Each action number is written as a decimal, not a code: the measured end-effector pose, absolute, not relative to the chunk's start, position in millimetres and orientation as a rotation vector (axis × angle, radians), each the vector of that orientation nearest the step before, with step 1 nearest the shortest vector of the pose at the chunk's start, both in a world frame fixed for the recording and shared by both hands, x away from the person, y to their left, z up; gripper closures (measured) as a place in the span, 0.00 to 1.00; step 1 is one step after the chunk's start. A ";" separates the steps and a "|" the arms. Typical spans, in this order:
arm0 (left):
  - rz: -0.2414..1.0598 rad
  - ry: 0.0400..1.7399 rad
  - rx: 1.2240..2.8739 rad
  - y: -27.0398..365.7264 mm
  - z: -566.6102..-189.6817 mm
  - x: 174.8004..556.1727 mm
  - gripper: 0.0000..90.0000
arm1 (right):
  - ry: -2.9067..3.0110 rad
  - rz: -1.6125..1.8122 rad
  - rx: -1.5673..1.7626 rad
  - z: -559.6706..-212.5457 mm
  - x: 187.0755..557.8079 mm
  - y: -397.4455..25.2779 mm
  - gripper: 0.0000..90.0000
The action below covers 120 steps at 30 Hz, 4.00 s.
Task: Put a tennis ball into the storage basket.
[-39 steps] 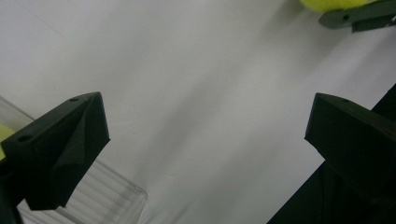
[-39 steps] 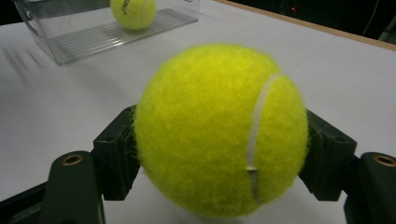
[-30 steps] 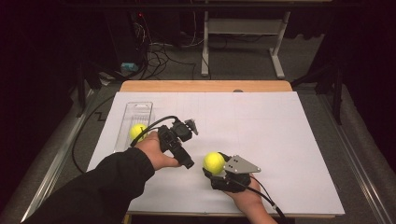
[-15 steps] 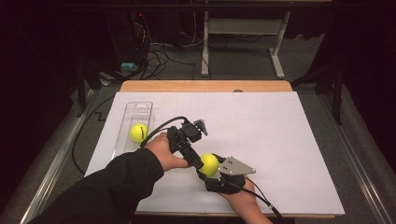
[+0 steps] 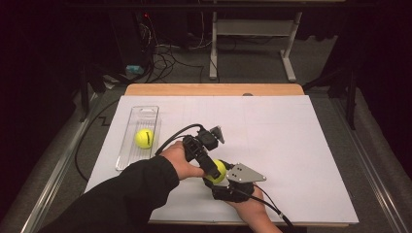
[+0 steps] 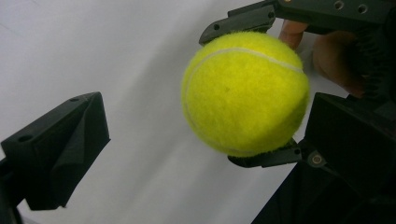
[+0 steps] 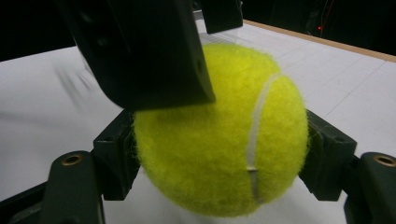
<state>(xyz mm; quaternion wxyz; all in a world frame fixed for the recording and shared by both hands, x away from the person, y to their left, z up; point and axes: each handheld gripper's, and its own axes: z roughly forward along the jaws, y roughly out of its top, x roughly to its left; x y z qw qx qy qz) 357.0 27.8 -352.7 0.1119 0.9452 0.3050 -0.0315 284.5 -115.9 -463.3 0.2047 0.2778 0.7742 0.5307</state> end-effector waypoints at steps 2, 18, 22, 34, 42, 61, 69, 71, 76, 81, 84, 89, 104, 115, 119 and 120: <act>-0.108 0.904 2.771 26.3 -355.2 357.6 0.01 | 2.160 1.485 0.777 -463.1 284.5 -116.1 0.30; -0.244 0.885 2.767 20.2 -372.5 359.8 0.19 | 2.162 1.492 0.789 -465.0 285.4 -114.9 0.30; -0.263 0.880 2.761 20.7 -373.8 360.0 0.23 | 2.163 1.503 0.798 -465.1 285.5 -114.6 0.30; -0.290 0.875 2.773 21.0 -375.5 361.1 0.29 | 2.161 1.495 0.800 -466.1 285.8 -112.8 0.30; -0.283 0.882 2.769 20.5 -375.7 360.2 0.29 | 2.162 1.493 0.800 -465.9 285.7 -112.7 0.30; -0.280 0.894 2.768 19.2 -377.4 360.2 0.29 | 2.170 1.485 0.793 -466.3 286.0 -112.7 0.30; -0.269 0.886 2.775 19.1 -375.3 360.5 0.30 | 2.180 1.515 0.783 -467.2 288.5 -113.5 0.20; -0.266 0.888 2.771 19.2 -374.3 360.7 0.30 | 2.185 1.510 0.788 -467.7 289.1 -113.1 0.16; -0.229 0.898 2.776 20.9 -369.6 362.3 0.30 | 2.183 1.502 0.819 -469.2 290.6 -113.2 0.03; -0.204 0.912 2.777 25.1 -368.5 364.8 0.30 | 2.173 1.503 0.825 -467.2 289.7 -115.4 0.00; -0.181 0.927 2.784 29.2 -366.7 367.3 0.30 | 2.166 1.485 0.811 -466.2 289.7 -119.5 0.00; -0.161 0.967 2.773 39.2 -364.0 373.3 0.30 | 2.161 1.473 0.832 -465.6 290.0 -128.7 0.00; -0.128 1.079 2.742 78.7 -354.4 387.0 0.30 | 2.113 1.380 0.908 -466.5 294.2 -169.5 0.00; -0.088 1.153 2.707 115.0 -343.9 391.0 0.30 | 2.040 1.325 0.973 -464.7 293.9 -209.6 0.00; -0.065 1.194 2.694 132.2 -337.4 392.0 0.30 | 2.018 1.288 0.988 -464.5 291.5 -226.8 0.00; -0.065 1.194 2.694 132.2 -337.4 392.0 0.30 | 2.018 1.288 0.988 -464.5 291.5 -226.8 0.00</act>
